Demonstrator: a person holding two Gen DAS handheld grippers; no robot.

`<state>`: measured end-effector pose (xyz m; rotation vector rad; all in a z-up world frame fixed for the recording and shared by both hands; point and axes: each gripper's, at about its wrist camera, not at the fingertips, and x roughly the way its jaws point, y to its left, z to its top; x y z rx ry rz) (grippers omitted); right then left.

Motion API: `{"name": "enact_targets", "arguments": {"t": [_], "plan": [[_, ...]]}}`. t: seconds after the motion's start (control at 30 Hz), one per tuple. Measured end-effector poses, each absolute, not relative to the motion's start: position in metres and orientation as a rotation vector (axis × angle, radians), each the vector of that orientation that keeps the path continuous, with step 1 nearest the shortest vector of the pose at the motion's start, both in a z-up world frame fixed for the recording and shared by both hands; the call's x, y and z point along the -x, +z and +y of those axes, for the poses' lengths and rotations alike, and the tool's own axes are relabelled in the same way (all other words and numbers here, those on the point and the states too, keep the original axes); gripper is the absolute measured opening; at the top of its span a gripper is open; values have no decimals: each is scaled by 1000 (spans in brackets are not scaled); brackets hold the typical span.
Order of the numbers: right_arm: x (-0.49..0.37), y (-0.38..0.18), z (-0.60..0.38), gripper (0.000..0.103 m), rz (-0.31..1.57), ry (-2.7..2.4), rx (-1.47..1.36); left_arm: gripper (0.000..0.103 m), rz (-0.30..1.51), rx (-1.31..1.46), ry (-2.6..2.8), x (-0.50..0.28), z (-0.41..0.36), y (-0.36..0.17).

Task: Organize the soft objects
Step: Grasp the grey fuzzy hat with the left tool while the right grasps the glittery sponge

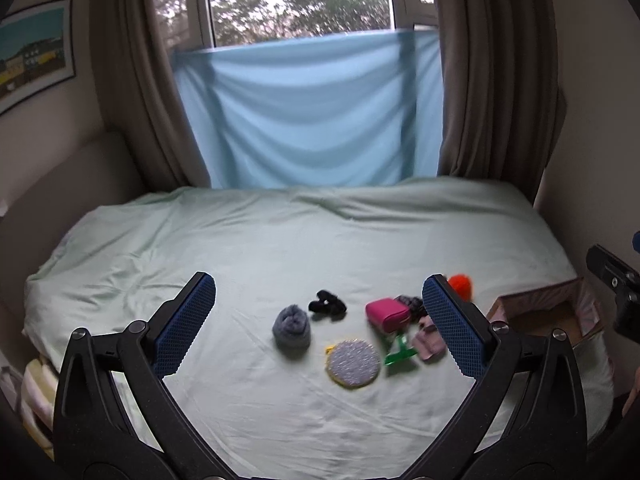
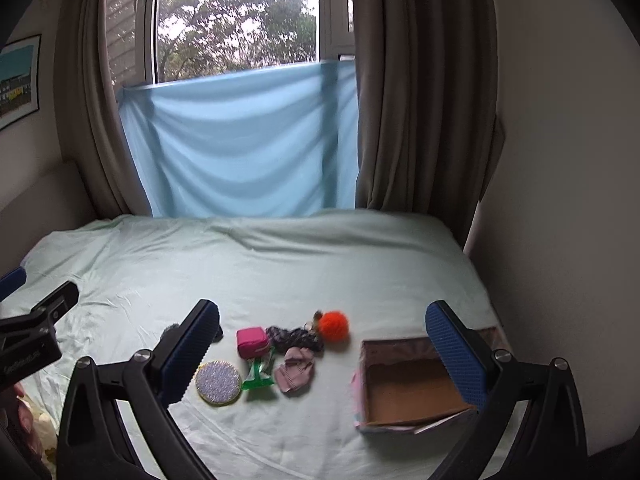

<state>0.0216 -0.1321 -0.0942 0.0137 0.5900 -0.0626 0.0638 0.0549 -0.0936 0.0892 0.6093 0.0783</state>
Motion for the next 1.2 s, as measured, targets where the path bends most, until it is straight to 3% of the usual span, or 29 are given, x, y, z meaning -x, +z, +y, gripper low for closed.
{"name": "enact_targets", "arguments": {"t": [0.5, 0.83, 1.2], "plan": [[-81, -242, -12, 103, 751, -185, -107, 103, 758, -199, -136, -182, 152, -239], [-125, -374, 44, 103, 826, -149, -132, 102, 822, -260, -247, -244, 163, -377], [-166, -468, 61, 102, 867, -85, -62, 99, 847, -290, -269, -269, 159, -459]]}}
